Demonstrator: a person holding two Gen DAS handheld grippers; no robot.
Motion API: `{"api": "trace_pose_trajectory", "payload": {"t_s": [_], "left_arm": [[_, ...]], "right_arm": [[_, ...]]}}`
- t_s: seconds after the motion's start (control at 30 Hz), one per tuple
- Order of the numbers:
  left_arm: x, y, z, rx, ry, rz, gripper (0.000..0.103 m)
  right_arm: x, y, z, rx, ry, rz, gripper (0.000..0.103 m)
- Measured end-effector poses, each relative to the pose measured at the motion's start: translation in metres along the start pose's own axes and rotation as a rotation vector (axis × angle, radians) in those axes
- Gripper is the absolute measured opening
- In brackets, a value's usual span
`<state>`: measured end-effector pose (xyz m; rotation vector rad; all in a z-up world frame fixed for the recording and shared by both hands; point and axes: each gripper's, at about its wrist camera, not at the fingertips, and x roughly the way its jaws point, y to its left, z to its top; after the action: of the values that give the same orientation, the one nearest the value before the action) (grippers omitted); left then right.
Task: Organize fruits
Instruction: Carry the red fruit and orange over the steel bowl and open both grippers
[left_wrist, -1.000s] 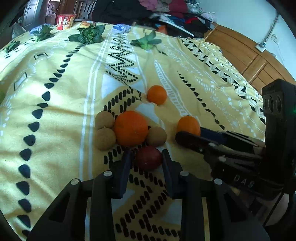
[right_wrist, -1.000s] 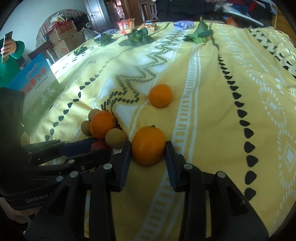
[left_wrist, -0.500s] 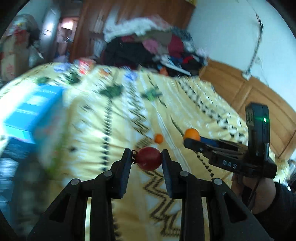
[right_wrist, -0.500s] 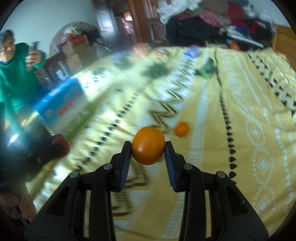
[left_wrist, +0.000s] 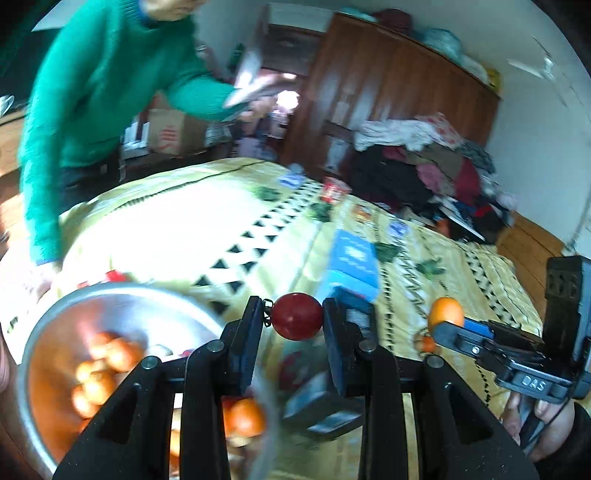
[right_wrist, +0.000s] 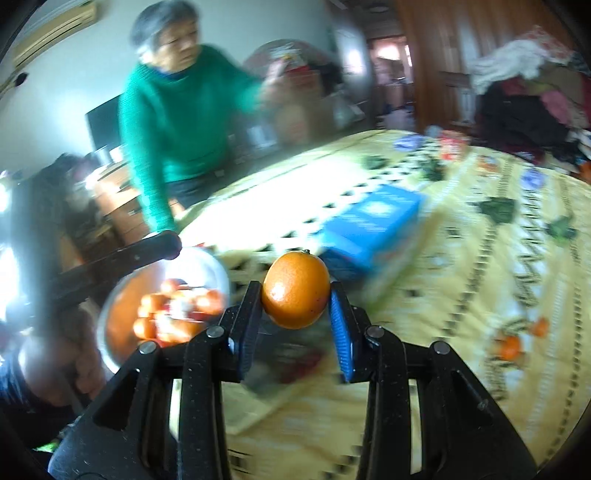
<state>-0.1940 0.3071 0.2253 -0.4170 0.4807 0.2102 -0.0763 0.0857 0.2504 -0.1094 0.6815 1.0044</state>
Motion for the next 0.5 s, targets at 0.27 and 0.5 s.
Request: {"api": "trace_pose_trajectory", "payload": {"t_s": [0.27,0.5], "left_arm": [[-0.016,0.096,-0.015,-0.128,0.011,0.104,0.033],[-0.006,0.129,-0.032,-0.166,0.059,0.1,0.033]], "right_arm": [[0.063,0.103,0.005,-0.114,0.099,0.125,0.036],[0.102,0.136,-0.002,-0.134,0.18,0.164,0.036]]}}
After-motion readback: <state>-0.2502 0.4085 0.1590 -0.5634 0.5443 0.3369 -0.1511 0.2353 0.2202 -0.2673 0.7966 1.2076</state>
